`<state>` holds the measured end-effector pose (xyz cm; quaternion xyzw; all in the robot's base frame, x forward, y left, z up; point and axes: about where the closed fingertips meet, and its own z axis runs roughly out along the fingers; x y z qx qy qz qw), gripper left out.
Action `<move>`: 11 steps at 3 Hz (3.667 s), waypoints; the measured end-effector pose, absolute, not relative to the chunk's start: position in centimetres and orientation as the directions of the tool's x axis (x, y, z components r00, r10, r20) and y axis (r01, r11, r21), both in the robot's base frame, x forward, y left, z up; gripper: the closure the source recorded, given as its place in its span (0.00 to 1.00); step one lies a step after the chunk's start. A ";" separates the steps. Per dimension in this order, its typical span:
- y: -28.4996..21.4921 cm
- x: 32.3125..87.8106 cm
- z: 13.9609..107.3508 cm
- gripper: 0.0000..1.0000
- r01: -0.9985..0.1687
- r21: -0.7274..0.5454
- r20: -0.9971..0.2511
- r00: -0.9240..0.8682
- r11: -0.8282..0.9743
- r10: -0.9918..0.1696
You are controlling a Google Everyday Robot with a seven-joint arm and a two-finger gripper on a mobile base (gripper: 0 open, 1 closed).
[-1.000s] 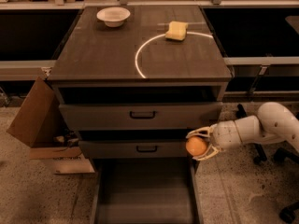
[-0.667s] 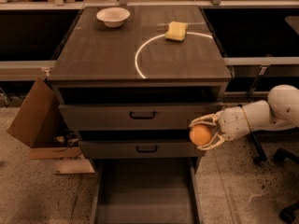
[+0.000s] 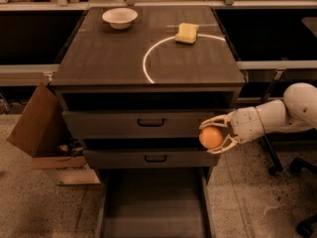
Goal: Pick orange from bottom drawer and place on counter
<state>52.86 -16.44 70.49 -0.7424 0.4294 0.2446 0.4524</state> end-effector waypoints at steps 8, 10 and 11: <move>-22.2 68.6 92.0 1.00 -0.891 -0.384 -0.881 0.274 0.243 -0.386; -20.6 72.0 92.3 1.00 -0.909 -0.323 -0.897 0.205 0.264 -0.391; -17.1 73.0 92.7 1.00 -0.916 -0.281 -0.907 0.156 0.285 -0.391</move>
Offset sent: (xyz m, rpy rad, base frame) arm 0.0548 -0.0257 0.1822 0.0614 -0.0819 -0.1572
